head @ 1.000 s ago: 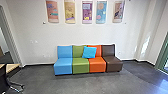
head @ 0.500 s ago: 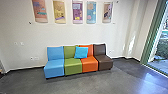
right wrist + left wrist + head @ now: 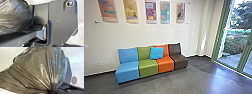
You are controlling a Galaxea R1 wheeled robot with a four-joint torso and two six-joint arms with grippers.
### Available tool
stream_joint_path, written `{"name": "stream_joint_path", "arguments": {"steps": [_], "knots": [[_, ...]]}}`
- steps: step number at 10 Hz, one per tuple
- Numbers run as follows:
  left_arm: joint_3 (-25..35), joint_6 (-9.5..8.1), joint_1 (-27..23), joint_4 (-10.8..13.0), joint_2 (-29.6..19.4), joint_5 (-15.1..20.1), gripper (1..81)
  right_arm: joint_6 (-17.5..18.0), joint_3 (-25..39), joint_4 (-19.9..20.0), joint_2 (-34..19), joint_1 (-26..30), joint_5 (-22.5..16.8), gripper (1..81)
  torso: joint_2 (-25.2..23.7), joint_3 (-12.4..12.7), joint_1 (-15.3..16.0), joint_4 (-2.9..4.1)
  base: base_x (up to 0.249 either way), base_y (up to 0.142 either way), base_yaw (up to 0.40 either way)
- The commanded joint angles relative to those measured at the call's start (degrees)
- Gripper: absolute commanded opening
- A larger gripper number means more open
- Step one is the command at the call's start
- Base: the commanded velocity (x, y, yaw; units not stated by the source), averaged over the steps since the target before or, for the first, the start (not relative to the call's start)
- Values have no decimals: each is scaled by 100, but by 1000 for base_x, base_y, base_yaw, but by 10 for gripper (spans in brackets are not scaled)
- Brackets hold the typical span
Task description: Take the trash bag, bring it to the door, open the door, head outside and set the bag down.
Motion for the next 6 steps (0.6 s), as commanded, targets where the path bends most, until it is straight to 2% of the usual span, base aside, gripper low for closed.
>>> {"name": "stream_joint_path", "arguments": {"steps": [1,6], "knots": [[3,25,-363,7,44,397,10,-16,24,-21,18,323,-336,811,-2,0,0,0,0,0,-290],[3,25,-372,7,53,406,10,-16,15,-21,27,323,-336,811,0,0,0,0,0,0,-301]]}}
